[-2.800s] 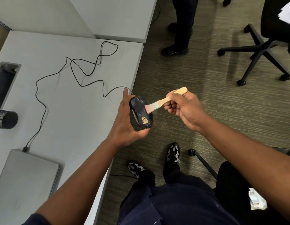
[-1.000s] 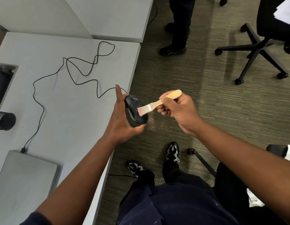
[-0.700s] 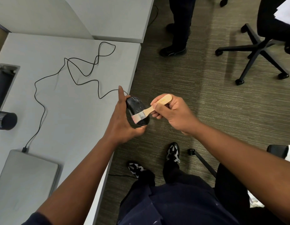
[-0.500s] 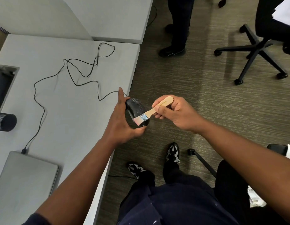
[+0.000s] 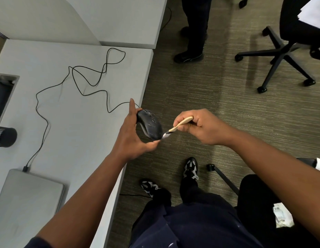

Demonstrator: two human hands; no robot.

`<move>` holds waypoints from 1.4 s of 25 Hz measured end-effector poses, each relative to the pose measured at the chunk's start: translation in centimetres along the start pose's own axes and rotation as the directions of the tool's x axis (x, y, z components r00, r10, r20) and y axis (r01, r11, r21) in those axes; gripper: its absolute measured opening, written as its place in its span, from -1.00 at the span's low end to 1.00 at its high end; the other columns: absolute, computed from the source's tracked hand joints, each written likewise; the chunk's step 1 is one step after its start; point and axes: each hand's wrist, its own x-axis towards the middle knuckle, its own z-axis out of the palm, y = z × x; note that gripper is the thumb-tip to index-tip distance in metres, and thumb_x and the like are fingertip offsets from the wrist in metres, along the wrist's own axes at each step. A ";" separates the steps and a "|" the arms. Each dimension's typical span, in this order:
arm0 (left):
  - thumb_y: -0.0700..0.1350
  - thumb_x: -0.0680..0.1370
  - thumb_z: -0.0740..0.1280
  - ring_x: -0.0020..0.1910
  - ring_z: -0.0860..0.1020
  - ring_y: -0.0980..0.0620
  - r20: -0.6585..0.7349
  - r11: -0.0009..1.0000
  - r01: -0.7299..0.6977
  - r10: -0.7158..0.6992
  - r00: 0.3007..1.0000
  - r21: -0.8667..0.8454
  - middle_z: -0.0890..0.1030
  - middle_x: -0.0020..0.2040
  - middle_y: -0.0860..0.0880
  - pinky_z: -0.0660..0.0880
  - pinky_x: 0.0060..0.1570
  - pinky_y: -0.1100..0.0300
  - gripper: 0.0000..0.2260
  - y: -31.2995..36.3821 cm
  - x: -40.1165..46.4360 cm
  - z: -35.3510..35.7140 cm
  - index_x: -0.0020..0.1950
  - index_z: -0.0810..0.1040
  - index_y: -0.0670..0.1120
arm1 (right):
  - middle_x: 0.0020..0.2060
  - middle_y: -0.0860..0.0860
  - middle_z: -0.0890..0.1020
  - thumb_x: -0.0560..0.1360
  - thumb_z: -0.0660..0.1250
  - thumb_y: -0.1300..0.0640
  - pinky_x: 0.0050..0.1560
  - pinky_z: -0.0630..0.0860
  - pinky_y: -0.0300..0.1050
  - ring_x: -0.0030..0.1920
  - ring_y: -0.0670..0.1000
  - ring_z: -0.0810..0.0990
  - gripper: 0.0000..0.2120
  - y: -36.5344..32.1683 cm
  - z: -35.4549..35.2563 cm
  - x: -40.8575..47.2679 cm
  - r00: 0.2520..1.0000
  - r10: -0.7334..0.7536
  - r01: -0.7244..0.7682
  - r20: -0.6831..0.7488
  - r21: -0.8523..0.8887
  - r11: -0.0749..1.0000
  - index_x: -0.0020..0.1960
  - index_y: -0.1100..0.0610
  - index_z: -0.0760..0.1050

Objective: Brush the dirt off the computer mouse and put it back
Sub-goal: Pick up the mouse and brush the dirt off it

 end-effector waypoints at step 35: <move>0.20 0.29 0.62 0.50 0.39 0.10 0.027 0.999 -0.032 0.032 0.999 0.005 0.38 0.54 0.03 0.38 0.44 0.31 0.29 2.1 0.5 0.3 0.76 -0.17 -0.03 | -0.22 0.08 0.73 0.68 0.33 0.20 -0.16 0.61 -0.21 -0.21 -0.04 0.68 -0.90 -3.3 2.3 2.5 0.896 0.410 -0.107 -0.172 0.813 0.573 0.08 0.19 0.62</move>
